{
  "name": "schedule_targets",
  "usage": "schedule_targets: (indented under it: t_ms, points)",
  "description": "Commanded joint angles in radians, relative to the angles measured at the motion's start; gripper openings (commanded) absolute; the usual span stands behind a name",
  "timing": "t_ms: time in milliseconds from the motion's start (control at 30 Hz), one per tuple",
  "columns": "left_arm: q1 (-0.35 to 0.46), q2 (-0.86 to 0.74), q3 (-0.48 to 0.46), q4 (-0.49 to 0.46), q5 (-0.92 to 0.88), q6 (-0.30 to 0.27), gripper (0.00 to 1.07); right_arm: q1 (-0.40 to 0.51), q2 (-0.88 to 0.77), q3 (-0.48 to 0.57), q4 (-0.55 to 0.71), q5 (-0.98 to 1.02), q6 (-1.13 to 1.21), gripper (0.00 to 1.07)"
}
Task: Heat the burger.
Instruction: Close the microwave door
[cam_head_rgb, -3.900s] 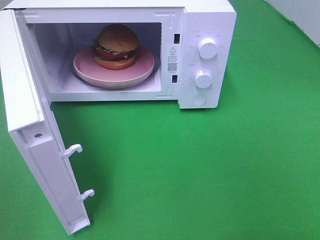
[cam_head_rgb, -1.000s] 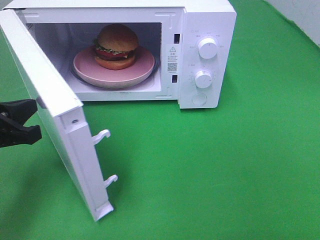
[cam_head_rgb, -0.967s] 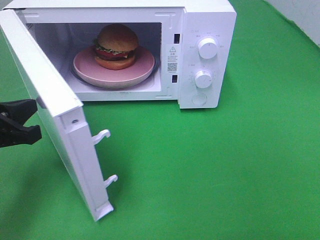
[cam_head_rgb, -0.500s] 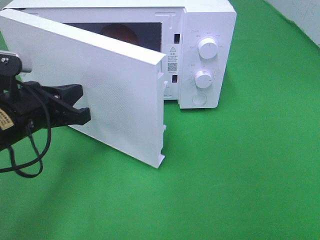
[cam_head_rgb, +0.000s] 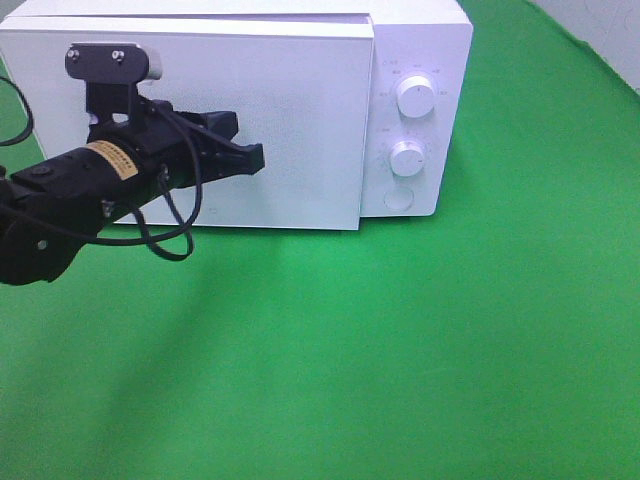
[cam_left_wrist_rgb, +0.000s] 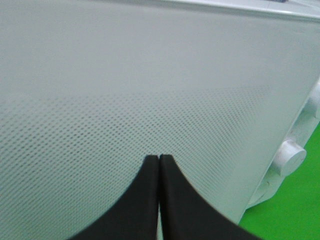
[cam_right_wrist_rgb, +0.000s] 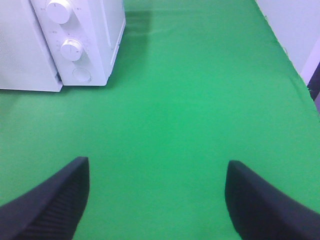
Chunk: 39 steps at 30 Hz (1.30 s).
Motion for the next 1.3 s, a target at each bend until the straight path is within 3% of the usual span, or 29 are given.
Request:
schedule_targets:
  t_ms: [33, 367, 600, 800, 1000, 1233, 1300]
  points:
    - [-0.012, 0.022, -0.052, -0.012, 0.018, 0.000, 0.00, -0.007, -0.027, 0.005, 0.000, -0.010, -0.003, 0.73]
    - [-0.041, 0.100, -0.243, -0.034, 0.103, -0.004, 0.00, -0.007, -0.027, 0.005, 0.000, -0.010, -0.003, 0.73]
    - [-0.041, 0.150, -0.315, -0.066, 0.124, 0.011, 0.00, -0.007, -0.027, 0.005, 0.000, -0.010, -0.003, 0.73]
    - [-0.022, 0.174, -0.342, -0.135, 0.124, 0.084, 0.00, -0.007, -0.027, 0.005, 0.000, -0.010, -0.003, 0.73]
    - [0.000, 0.163, -0.343, -0.118, 0.168, 0.056, 0.00, -0.007, -0.027, 0.005, 0.000, -0.010, -0.003, 0.73]
    - [-0.054, 0.113, -0.337, -0.068, 0.344, 0.056, 0.00, -0.007, -0.027, 0.005, 0.000, -0.010, -0.003, 0.73]
    - [-0.093, 0.084, -0.337, -0.068, 0.484, 0.056, 0.00, -0.007, -0.027, 0.005, 0.000, -0.010, -0.003, 0.73]
